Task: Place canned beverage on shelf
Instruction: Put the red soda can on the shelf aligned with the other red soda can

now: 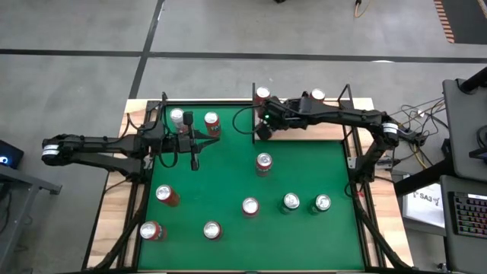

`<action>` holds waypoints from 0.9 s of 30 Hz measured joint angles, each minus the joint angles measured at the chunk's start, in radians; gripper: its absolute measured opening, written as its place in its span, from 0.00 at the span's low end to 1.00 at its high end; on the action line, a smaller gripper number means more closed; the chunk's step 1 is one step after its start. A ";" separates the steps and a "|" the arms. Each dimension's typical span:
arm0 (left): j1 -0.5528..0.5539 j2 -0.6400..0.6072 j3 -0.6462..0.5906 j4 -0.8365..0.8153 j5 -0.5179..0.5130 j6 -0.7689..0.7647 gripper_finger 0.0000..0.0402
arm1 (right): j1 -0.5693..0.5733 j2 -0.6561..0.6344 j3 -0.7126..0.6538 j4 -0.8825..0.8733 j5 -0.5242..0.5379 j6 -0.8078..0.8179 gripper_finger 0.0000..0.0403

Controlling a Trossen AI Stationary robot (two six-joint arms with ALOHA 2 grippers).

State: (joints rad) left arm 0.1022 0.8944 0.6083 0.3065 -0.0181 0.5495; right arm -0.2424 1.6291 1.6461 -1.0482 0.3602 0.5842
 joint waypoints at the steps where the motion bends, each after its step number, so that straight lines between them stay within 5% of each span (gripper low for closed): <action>1: 0.000 0.000 0.000 0.000 0.000 0.000 0.00 | 0.000 -0.009 0.001 -0.036 -0.013 0.015 0.02; 6: 0.000 0.000 0.000 0.000 0.000 0.008 0.00 | 0.000 -0.025 -0.004 -0.152 -0.021 0.062 0.02; 27: 0.000 0.000 0.000 -0.001 0.000 0.015 0.00 | -0.018 0.043 -0.042 -0.039 0.038 -0.036 0.02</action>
State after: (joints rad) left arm 0.1020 0.8944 0.6083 0.3059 -0.0181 0.5643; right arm -0.2604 1.6718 1.6039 -1.0874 0.3987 0.5486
